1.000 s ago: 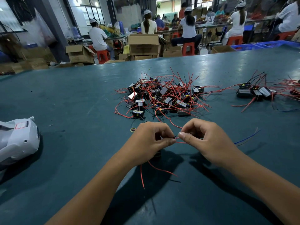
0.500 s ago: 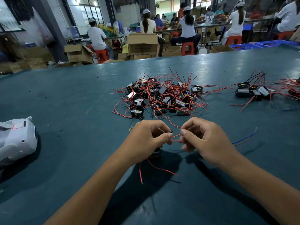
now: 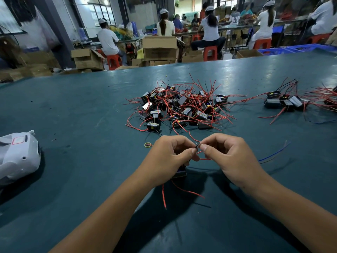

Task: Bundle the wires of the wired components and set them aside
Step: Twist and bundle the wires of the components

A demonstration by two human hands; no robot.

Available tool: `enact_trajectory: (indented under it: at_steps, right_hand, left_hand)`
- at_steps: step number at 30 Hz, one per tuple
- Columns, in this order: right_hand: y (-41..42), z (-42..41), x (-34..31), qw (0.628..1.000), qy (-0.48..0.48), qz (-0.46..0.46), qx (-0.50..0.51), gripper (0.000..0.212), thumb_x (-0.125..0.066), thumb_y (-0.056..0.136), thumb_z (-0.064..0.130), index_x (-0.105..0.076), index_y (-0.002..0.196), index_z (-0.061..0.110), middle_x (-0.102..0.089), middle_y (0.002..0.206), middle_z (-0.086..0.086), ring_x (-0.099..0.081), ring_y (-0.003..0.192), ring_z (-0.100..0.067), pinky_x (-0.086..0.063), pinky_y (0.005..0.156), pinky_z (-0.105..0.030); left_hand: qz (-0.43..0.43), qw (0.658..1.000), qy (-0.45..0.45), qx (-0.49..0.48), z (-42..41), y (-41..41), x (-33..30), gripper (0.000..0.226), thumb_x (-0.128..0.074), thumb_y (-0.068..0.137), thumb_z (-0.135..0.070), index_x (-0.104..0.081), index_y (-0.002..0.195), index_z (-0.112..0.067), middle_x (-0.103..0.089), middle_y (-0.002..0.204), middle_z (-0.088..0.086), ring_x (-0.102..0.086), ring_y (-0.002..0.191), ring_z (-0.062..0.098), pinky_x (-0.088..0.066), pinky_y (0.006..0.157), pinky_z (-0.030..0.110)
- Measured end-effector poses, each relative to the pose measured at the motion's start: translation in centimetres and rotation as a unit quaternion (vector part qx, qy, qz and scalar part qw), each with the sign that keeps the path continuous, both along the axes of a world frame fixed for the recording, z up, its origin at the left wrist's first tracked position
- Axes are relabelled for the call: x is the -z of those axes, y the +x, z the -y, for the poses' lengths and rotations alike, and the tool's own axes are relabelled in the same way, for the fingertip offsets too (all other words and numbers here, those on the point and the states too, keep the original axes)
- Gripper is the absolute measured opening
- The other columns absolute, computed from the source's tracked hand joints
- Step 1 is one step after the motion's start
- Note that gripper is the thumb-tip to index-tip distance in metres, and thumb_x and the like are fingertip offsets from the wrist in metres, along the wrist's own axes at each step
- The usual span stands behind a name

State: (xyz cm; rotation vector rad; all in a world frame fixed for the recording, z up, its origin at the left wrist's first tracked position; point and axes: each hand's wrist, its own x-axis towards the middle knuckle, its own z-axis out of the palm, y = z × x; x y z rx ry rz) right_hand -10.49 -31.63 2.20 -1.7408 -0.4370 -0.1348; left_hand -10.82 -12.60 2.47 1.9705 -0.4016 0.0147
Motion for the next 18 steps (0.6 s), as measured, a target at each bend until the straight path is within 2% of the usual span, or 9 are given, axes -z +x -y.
enact_trajectory:
  at_steps: [2,4,6,8,12,15,18]
  right_hand:
    - [-0.02,0.04,0.04,1.0,0.006,-0.003,-0.002,0.009,-0.069,0.089,0.011,-0.072,0.081,0.015,-0.065,0.074,-0.019,-0.053,0.065,-0.018,-0.047,0.063,-0.047]
    - [0.07,0.01,0.22,1.0,0.016,-0.004,-0.006,0.009,-0.07,0.088,0.011,-0.072,0.081,0.014,-0.065,0.073,-0.019,-0.053,0.064,-0.015,-0.045,0.061,-0.037]
    - [0.12,-0.08,0.39,0.999,0.031,-0.003,-0.007,0.009,-0.071,0.088,0.009,-0.072,0.08,0.013,-0.066,0.068,-0.01,-0.055,0.062,-0.009,-0.044,0.06,-0.023]
    - [0.1,-0.19,0.5,0.999,0.04,-0.001,-0.004,0.009,-0.072,0.087,0.007,-0.072,0.08,0.013,-0.067,0.066,-0.002,-0.056,0.061,-0.006,-0.045,0.059,-0.017]
    - [0.09,-0.32,0.59,0.999,0.046,0.003,0.001,0.008,-0.073,0.085,0.006,-0.072,0.079,0.011,-0.068,0.068,-0.008,-0.056,0.061,-0.007,-0.045,0.059,-0.017]
    - [0.0,-0.44,0.52,0.999,0.047,0.006,0.008,0.008,-0.073,0.085,0.005,-0.072,0.078,0.01,-0.068,0.067,-0.005,-0.056,0.06,-0.006,-0.045,0.058,-0.016]
    - [-0.07,-0.53,0.53,0.999,0.044,0.007,0.02,0.01,-0.073,0.085,0.006,-0.071,0.077,0.011,-0.068,0.07,-0.011,-0.057,0.062,-0.01,-0.047,0.06,-0.023]
  left_hand:
    - [0.0,1.0,-0.004,0.002,0.04,-0.1,-0.03,0.008,-0.065,0.096,-0.015,-0.072,0.094,-0.015,-0.077,0.083,-0.002,-0.065,0.066,0.007,-0.052,0.065,0.021]
    - [0.003,1.0,-0.009,0.003,0.04,-0.11,0.02,0.008,-0.065,0.096,-0.016,-0.072,0.093,-0.016,-0.077,0.083,-0.002,-0.065,0.066,0.006,-0.053,0.065,0.021]
    - [0.004,1.0,-0.012,0.003,0.09,-0.07,0.1,0.007,-0.066,0.096,-0.018,-0.072,0.093,-0.016,-0.077,0.083,-0.002,-0.067,0.069,0.01,-0.055,0.067,0.025]
    - [0.0,1.0,-0.017,0.003,0.27,-0.1,0.21,0.007,-0.067,0.096,-0.019,-0.071,0.092,-0.016,-0.077,0.083,-0.002,-0.068,0.072,0.015,-0.056,0.068,0.028]
    - [-0.01,0.999,-0.03,0.004,0.64,-0.26,0.27,0.008,-0.067,0.095,-0.017,-0.068,0.09,-0.012,-0.077,0.08,-0.001,-0.065,0.067,0.011,-0.051,0.063,0.02]
    - [-0.008,1.0,-0.028,0.004,0.79,-0.25,0.18,0.008,-0.067,0.095,-0.015,-0.067,0.089,-0.012,-0.077,0.079,-0.001,-0.065,0.068,0.01,-0.051,0.062,0.019]
    - [-0.012,1.0,-0.027,0.005,0.9,-0.37,0.18,0.008,-0.068,0.095,-0.014,-0.066,0.088,-0.012,-0.077,0.079,-0.001,-0.063,0.065,0.008,-0.05,0.061,0.02]
